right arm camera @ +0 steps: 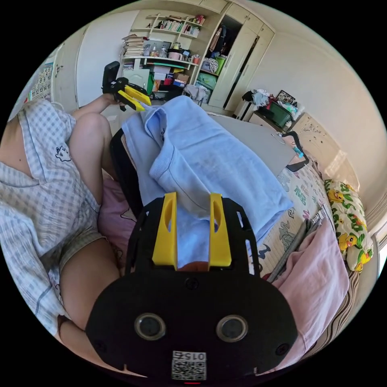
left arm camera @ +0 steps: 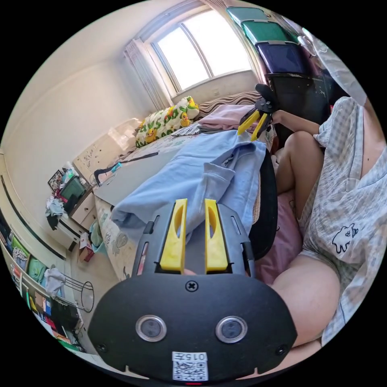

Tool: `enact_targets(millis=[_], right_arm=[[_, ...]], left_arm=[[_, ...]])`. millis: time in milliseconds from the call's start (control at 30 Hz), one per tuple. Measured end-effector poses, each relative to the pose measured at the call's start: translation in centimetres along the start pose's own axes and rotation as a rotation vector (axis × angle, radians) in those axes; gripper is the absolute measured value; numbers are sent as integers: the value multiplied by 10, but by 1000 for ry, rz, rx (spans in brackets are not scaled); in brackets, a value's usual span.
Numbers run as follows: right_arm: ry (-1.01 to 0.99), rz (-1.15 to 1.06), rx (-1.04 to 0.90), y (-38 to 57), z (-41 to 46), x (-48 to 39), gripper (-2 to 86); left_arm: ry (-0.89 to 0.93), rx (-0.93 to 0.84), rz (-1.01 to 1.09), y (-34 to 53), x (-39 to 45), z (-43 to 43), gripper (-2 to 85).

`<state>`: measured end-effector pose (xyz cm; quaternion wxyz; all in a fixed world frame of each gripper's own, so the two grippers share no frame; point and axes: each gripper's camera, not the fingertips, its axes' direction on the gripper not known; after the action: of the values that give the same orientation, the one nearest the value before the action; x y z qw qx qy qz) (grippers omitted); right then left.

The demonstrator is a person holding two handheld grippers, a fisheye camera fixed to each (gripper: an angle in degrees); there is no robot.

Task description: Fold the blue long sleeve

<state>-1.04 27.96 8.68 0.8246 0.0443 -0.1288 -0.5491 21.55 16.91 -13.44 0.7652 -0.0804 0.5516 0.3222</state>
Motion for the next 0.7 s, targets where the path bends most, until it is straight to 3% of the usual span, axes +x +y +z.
enact_targets(millis=[133,267,467,700], right_arm=[[32,2,10,22,15,-22,46],[19,8,98,58,5,-40,29],[-58,34,34,84,34,-53,48],[-33,37,236,97,22,-81,99]], left_arm=[[-52,-48,90,-3,30,6,21],[-71,84,97,7,54,-19,11],[4,-14,84,21,69,4,8],[-35,172,-121,32,54,-14,5]])
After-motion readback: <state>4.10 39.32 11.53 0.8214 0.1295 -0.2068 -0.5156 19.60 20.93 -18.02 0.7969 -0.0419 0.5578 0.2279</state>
